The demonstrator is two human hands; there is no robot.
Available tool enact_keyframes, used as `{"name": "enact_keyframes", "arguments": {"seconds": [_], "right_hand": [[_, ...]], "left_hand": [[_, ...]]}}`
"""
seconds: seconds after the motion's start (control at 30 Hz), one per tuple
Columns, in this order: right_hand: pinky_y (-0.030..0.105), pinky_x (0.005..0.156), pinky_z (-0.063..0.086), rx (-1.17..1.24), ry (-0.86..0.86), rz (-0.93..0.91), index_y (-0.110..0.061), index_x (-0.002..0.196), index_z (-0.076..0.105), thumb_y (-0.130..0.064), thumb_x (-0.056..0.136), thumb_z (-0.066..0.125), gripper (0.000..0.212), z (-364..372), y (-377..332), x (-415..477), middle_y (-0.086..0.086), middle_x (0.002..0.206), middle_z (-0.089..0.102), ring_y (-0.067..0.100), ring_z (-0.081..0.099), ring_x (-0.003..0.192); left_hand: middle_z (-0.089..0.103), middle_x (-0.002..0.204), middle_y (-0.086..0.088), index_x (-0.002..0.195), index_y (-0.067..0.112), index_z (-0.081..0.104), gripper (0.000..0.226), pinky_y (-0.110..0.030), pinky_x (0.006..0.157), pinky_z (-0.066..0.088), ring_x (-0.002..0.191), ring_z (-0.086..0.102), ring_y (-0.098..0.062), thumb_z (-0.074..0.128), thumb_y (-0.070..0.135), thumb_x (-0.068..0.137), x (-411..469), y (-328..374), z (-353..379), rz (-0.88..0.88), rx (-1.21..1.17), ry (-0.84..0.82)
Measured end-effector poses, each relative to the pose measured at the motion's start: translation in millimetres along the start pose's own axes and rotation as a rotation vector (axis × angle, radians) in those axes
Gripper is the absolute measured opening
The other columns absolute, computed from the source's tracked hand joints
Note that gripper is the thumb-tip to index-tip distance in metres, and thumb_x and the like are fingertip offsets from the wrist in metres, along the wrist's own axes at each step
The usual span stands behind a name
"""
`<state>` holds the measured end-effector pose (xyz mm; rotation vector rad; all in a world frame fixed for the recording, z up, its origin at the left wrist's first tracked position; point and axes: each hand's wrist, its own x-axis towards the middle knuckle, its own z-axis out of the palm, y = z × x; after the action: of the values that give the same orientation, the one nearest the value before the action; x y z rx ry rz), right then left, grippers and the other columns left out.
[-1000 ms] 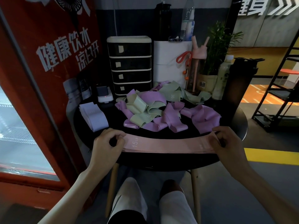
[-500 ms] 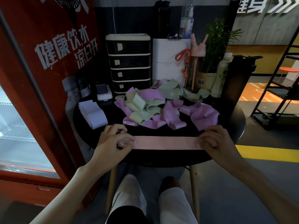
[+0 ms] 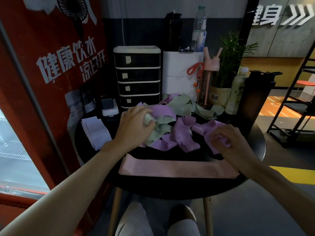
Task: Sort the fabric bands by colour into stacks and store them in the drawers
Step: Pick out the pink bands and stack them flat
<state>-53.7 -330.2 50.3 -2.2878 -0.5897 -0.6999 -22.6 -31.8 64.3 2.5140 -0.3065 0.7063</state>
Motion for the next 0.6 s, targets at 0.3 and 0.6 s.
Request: {"name": "enact_keyframes", "arguments": {"seconds": [0.3,0.6], "right_hand": [[0.012,0.069,0.036,-0.01,-0.215,-0.024,-0.005,0.094,0.071,-0.005,0.088,0.063,0.01,65,21,123,-0.005,0.089,0.061,0.016,0.059,0.091],[0.029,0.083,0.047,0.085,-0.349,0.037,-0.019,0.097,0.074,-0.016,0.093,0.052,0.023,156,53,225,-0.004,0.1,0.071,0.013,0.062,0.095]], "left_hand": [[0.02,0.164,0.004,0.151,0.038,0.03,0.058,-0.05,0.12,0.011,0.151,0.013,-0.02,0.032,0.061,0.098,99,-31,49,-0.108,0.201,-0.331],[0.016,0.163,0.015,0.151,0.046,0.015,0.059,-0.062,0.113,0.019,0.149,0.018,-0.02,0.029,0.065,0.096,109,-70,81,-0.051,0.237,-0.523]]}}
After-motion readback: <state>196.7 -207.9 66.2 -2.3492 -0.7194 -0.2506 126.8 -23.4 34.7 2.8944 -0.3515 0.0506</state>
